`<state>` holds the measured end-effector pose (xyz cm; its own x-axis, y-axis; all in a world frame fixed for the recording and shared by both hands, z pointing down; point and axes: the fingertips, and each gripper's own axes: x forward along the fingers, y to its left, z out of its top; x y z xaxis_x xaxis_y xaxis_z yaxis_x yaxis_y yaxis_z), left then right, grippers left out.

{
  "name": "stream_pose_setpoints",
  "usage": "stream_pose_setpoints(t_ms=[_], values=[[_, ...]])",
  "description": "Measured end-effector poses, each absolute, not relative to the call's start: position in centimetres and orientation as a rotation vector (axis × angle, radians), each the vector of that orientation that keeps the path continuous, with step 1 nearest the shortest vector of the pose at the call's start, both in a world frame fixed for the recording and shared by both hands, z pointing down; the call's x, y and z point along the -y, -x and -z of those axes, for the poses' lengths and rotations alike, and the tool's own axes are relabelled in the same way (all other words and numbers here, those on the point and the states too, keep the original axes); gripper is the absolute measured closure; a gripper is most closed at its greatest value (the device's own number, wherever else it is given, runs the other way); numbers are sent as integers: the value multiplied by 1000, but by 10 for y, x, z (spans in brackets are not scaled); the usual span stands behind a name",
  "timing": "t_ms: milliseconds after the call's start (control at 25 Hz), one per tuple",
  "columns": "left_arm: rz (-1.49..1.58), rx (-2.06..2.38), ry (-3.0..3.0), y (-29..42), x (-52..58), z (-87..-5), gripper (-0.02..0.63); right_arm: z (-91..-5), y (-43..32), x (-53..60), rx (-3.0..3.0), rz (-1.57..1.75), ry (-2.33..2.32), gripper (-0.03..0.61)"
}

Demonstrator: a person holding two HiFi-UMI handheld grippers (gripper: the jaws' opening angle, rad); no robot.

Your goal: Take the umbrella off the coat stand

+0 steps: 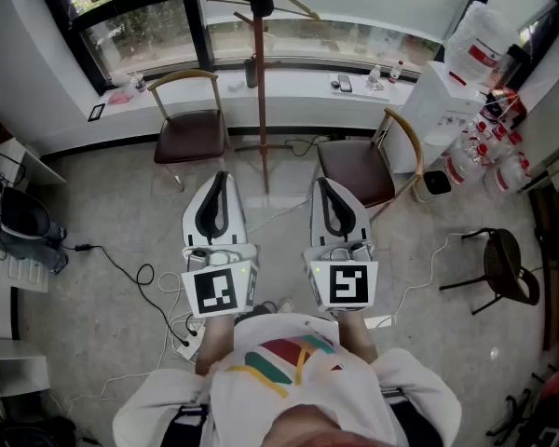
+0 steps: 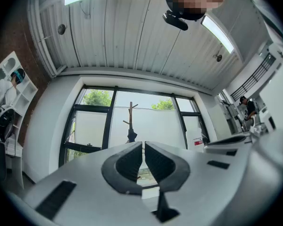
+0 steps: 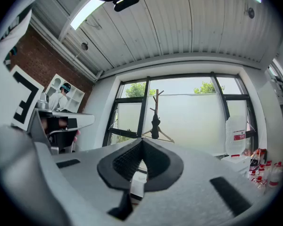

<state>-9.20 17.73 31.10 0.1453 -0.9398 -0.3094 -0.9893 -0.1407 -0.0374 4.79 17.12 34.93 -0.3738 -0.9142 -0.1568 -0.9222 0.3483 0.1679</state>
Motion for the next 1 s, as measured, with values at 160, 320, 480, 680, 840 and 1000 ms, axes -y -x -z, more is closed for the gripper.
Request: stream_pose_setpoints(t_ms=[160,320,480,680,840,1000], values=[[-305,-1897,2188,93,-176,-314,600,-353,-51,-168,-2560,-345,1745,578],[-297,-1906,2190,93,-173,-315,600,-355,-53,-164,-2564,-341,1763,578],[-290,-1913,2190,90,-171,-317,600,-356,-55,-162,-2567,-334,1743,579],[-286,-1918,2181,88,-166,-316,600,-351,-58,-159,-2543,-296,1676,578],[-276,-1909,2183,82,-165,-318,600,-357,-63,-156,-2542,-278,1681,578],[-269,-1907,2190,81,-158,-320,600,-361,-66,-152,-2545,-255,1683,578]])
